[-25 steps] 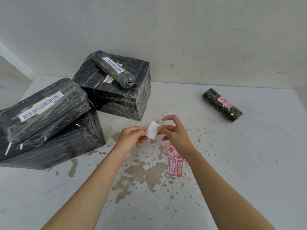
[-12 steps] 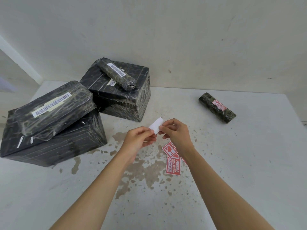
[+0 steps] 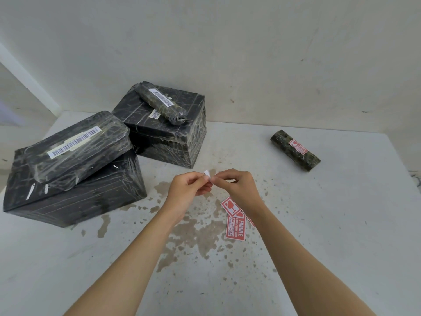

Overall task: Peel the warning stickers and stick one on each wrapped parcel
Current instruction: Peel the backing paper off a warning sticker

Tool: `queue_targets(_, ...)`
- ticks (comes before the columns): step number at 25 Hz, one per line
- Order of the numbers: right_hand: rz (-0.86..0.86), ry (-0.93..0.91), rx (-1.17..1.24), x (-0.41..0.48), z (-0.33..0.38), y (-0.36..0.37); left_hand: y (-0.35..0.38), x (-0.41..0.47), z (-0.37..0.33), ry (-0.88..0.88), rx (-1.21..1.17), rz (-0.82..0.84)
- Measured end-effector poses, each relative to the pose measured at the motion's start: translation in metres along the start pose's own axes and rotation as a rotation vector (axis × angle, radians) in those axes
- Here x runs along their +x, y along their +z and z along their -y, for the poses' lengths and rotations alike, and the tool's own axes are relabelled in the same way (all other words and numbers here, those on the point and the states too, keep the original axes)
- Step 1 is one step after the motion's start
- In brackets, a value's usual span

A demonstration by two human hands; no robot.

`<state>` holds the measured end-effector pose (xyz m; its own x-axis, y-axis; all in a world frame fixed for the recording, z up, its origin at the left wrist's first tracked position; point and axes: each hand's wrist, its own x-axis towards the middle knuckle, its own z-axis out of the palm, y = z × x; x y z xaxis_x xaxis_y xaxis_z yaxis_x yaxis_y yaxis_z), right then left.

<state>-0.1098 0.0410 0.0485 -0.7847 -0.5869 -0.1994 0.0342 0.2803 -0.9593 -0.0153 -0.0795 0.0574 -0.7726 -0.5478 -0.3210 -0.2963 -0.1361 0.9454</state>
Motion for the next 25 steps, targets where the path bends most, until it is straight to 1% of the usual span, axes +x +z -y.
queue_targets(7, 0.017, -0.025, -0.147, 0.0028, -0.0027, 0.0015, -0.0033, 0.0028, -0.0012, 0.123, 0.291, 0.032)
queue_targets(9, 0.023, -0.035, -0.201, 0.0039, -0.0044, 0.0019, -0.0030, 0.0034, -0.0018, 0.139, 0.338, 0.035)
queue_targets(11, 0.039, -0.047, -0.191, 0.0037, -0.0048, 0.0010, -0.0024, 0.0039, -0.0020, 0.148, 0.369, 0.039)
queue_targets(16, 0.041, -0.081, -0.196, 0.0031, -0.0042, -0.0013, -0.0015, 0.0036, -0.0026, 0.138, 0.365, 0.065)
queue_targets(25, 0.050, -0.083, -0.197, 0.0028, -0.0034, -0.0042, -0.0012, 0.0055, -0.0020, 0.125, 0.348, 0.084)
